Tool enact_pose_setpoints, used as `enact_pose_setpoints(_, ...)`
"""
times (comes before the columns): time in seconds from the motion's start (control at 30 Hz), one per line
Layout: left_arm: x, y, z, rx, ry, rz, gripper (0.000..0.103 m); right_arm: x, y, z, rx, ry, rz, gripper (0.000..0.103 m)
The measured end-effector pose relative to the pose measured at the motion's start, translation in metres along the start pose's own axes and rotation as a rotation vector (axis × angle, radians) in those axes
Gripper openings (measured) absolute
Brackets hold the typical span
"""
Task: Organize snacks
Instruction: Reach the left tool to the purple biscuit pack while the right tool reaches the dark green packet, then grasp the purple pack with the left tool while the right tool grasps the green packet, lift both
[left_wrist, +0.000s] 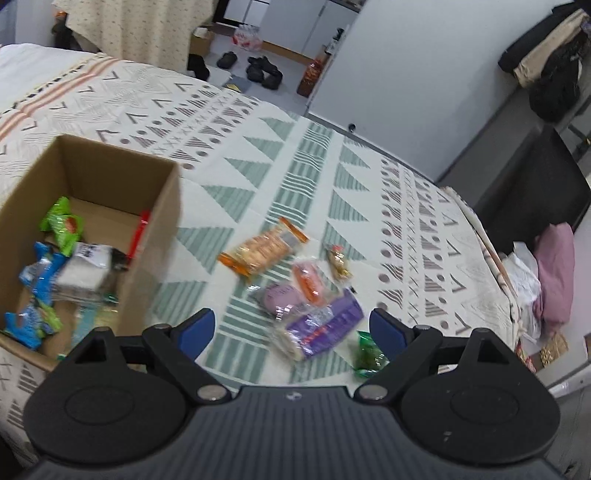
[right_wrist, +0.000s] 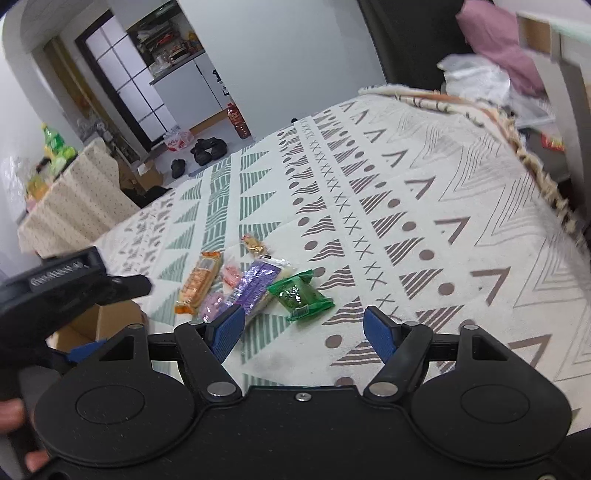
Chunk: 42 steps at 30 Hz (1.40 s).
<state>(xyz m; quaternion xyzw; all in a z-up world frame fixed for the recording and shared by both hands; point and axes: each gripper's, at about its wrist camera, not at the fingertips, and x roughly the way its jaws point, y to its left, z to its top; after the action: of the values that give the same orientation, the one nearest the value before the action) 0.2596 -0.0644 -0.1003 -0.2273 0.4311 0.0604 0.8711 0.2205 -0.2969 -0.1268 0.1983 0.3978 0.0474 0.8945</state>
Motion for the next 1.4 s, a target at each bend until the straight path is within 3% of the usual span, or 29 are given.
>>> enact_pose_setpoints(0.27, 0.019, -0.032, -0.004, 0.032, 0.054, -0.020, 0.090, 0.015, -0.009, 0.009, 0.007, 0.011, 0.020, 0.071)
enact_pose_setpoints(0.37, 0.027, -0.041, -0.006, 0.086, 0.037, -0.033, 0.089, 0.024, -0.016, 0.010, 0.021, 0.021, 0.013, 0.070)
enact_pose_setpoints(0.67, 0.061, -0.037, -0.008, 0.179, 0.075, -0.060, 0.080, 0.060, -0.021, 0.011, 0.029, 0.068, 0.026, 0.069)
enact_pose_setpoints(0.83, 0.083, -0.030, -0.010, 0.175, 0.123, -0.058, 0.065, 0.077, -0.019, 0.012, -0.010, 0.079, 0.038, 0.069)
enact_pose_setpoints(1.1, 0.105, -0.031, -0.012, 0.199, 0.149, -0.060, 0.063, 0.103, -0.017, 0.011, -0.047, 0.125, 0.047, 0.065)
enact_pose_setpoints(1.4, 0.122, -0.028, -0.011, 0.157, 0.213, -0.094, 0.056, 0.120, -0.011, 0.010, -0.102, 0.142, 0.041, 0.059)
